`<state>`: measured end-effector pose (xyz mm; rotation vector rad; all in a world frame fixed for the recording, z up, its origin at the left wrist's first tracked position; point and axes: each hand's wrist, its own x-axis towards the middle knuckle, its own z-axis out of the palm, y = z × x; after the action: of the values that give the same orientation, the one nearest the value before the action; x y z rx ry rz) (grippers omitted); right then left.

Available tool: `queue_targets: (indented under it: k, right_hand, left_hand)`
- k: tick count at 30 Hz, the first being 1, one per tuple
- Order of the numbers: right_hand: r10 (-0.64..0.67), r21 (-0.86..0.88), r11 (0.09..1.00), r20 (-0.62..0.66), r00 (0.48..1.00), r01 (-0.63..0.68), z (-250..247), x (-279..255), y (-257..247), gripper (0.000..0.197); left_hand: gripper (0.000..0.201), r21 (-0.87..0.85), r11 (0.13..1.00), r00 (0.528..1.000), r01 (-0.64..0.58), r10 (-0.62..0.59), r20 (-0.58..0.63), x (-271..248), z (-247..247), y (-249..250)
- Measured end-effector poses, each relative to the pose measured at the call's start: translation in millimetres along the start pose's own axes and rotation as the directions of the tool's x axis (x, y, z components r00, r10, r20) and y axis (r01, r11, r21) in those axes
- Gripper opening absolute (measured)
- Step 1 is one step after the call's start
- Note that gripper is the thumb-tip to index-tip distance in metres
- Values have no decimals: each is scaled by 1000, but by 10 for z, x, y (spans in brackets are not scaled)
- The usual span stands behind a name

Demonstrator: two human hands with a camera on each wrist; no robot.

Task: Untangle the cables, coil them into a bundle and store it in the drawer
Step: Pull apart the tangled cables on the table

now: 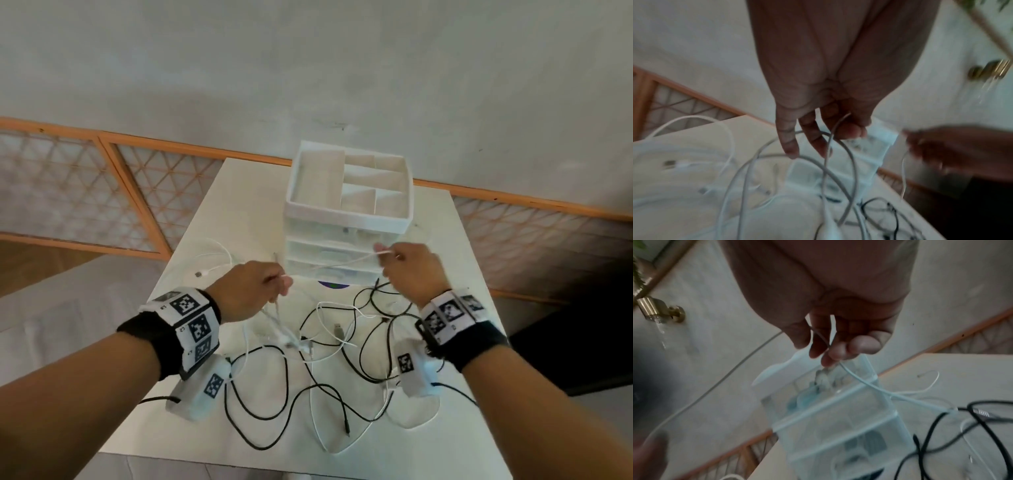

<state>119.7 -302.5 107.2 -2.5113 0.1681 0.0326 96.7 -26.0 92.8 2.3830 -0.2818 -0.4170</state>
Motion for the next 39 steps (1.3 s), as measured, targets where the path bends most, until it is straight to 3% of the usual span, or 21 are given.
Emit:
queue_targets:
  k: [2, 4, 7, 9, 11, 13, 15, 17, 19, 21, 23, 25, 27, 28, 30, 31, 33, 35, 36, 39]
  right_hand:
    - [-11, 168, 985, -218, 976, 49, -172, 59, 16, 35]
    - [-27, 252, 958, -383, 924, 133, -264, 92, -20, 30]
    - [-81, 249, 946, -432, 898, 206, -247, 56, 17, 14]
    - [-78, 230, 959, -340, 937, 163, -188, 35, 137, 9]
    - [-11, 49, 999, -57, 998, 14, -110, 7, 315, 34]
    - [106, -172, 982, 187, 977, -74, -21, -65, 399, 57]
    - [89, -146, 987, 196, 976, -61, 47, -165, 289, 62]
    - [-60, -26, 998, 151, 987, 64, 124, -294, 29, 60]
    - [-205, 82, 978, 188, 961, 192, 263, -413, -280, 63]
    - [-270, 135, 961, 283, 921, 240, 501, -530, -501, 64]
    - [-247, 104, 969, 398, 883, 224, 748, -557, -546, 43]
    - [-119, 15, 992, 452, 884, 126, 809, -484, -482, 7]
    - [-10, -96, 995, 317, 948, 42, 728, -330, -321, 13]
    - [4, -88, 996, 158, 987, 10, 635, -264, -248, 12]
    - [21, 101, 995, -98, 995, -11, 460, -216, -166, 14]
    - [23, 144, 990, -112, 993, -7, 453, -236, -125, 20]
    - [-26, 56, 998, -11, 1000, 26, 607, -406, -55, 26]
    - [-84, -84, 992, 102, 991, 93, 918, -651, 96, 8]
    - [-79, -170, 979, 209, 975, 116, 1080, -807, 170, 13]
    - [109, -389, 915, 500, 859, 110, 1518, -1217, 297, 33]
  left_hand:
    - [38, 46, 991, 991, 124, -126, 53, -30, 113, -191]
    - [37, 14, 976, 976, 217, -217, 29, -48, 188, -313]
    - [35, -76, 966, 967, 248, -252, -48, -22, 125, -329]
    - [32, -192, 947, 963, 259, -269, -27, 4, 2, -270]
    - [30, -281, 911, 951, 301, -308, 22, -7, -129, -207]
    - [30, -296, 898, 945, 325, -322, 59, -30, -244, -175]
    - [30, -202, 919, 941, 339, -331, 76, -57, -313, -179]
    - [31, 10, 949, 944, 315, -315, 99, -82, -330, -158]
    - [31, 223, 945, 954, 239, -271, 126, -74, -311, -79]
    - [31, 339, 926, 964, 165, -224, 142, -63, -291, 40]
    - [28, 360, 926, 970, 114, -182, 161, -69, -285, 131]
    - [28, 303, 949, 969, 90, -153, 193, -97, -283, 133]
    - [31, 170, 978, 967, 118, -152, 204, -173, -244, 56]
    - [32, 120, 984, 968, 133, -155, 199, -221, -200, 3]
    - [34, 68, 983, 970, 171, -180, 162, -306, -65, -112]
    - [35, 46, 978, 971, 204, -208, 119, -339, 4, -170]
    - [41, -13, 957, 957, 290, -289, 21, -383, 107, -291]
    - [45, -110, 926, 930, 362, -367, -34, -418, 145, -374]
    - [45, -155, 914, 922, 375, -385, -38, -428, 145, -400]
    - [41, -261, 904, 934, 338, -357, -27, -422, 119, -410]
